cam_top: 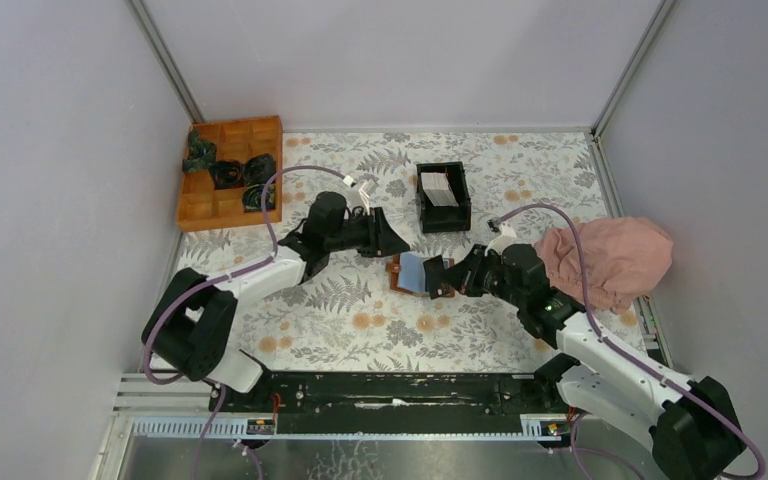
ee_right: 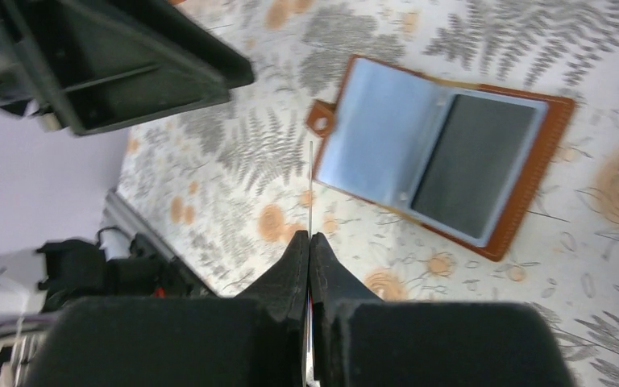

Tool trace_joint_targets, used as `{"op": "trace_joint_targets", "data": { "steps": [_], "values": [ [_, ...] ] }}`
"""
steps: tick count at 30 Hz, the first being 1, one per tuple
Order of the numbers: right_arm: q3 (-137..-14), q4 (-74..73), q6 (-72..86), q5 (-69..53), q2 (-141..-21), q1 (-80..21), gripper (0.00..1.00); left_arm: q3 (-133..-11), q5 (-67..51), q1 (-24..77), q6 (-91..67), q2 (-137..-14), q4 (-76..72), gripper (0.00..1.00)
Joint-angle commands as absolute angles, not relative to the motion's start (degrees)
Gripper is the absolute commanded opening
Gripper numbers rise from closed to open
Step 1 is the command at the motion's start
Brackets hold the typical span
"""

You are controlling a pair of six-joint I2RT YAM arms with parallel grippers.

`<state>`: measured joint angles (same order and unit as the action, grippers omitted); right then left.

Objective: Put the credit cards into the card holder
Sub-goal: Pick up the credit card from the storage box, then insert the credit card into the card holder.

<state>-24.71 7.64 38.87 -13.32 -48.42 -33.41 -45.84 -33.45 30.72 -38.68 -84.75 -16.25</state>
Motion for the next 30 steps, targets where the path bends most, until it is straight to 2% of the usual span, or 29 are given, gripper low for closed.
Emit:
{"op": "trace_joint_targets", "data": {
  "steps": [1, 11, 21, 30],
  "values": [
    [-23.6, 14.0, 40.6, -4.5, -52.9, -33.8, 0.00, -46.3, -28.2, 32.0, -36.6, -88.1, -15.9, 0.40],
    [-19.7, 27.3, 45.7, 1.6, -62.8, -33.8, 0.00, -55.9, -17.0, 39.6, -29.5, -95.9, -3.7, 0.29],
    [-18.0, 37.6, 48.7, 2.4, -71.0, -33.8, 0.00, -58.2, -8.5, 41.8, -27.4, -98.8, 2.0, 0.15],
    [-17.9, 44.1, 51.2, 1.7, -77.2, -33.8, 0.00, -57.0, -5.0, 42.0, -26.7, -98.3, 3.5, 0.12]
  ]
}}
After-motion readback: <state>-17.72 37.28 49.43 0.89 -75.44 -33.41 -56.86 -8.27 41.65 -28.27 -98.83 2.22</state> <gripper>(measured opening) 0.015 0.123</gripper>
